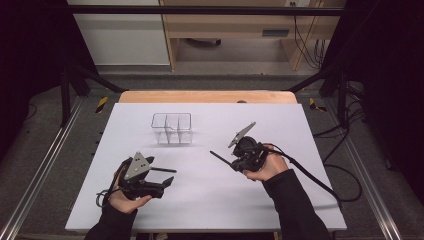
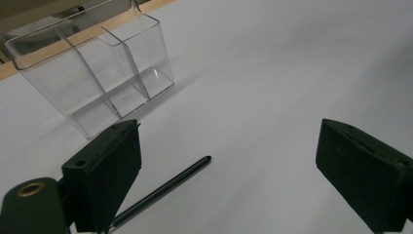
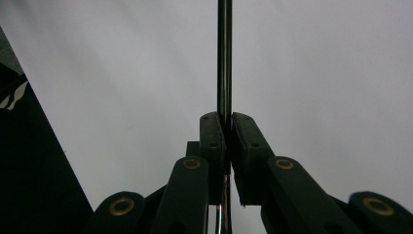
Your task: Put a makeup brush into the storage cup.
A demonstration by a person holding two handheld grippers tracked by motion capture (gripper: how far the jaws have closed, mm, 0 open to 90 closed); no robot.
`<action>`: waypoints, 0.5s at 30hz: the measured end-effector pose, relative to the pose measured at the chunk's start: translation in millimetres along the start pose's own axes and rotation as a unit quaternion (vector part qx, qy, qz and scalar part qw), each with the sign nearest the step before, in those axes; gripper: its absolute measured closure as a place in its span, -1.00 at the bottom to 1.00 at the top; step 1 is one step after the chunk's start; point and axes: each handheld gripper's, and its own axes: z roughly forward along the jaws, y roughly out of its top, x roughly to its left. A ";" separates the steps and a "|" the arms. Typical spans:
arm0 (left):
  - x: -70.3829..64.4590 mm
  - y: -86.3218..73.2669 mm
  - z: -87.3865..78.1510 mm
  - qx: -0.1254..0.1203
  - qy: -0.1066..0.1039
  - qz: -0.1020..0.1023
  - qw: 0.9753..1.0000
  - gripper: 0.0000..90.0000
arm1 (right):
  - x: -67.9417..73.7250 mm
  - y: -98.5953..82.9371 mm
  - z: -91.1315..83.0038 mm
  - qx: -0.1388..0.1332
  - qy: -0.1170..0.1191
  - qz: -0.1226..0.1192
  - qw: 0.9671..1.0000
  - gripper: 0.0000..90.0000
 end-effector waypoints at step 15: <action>-14.8 28.0 2.6 0.000 -0.008 0.086 0.996 -0.81 | 1.2 3.9 -4.4 -0.007 0.020 -0.009 1.000 0.87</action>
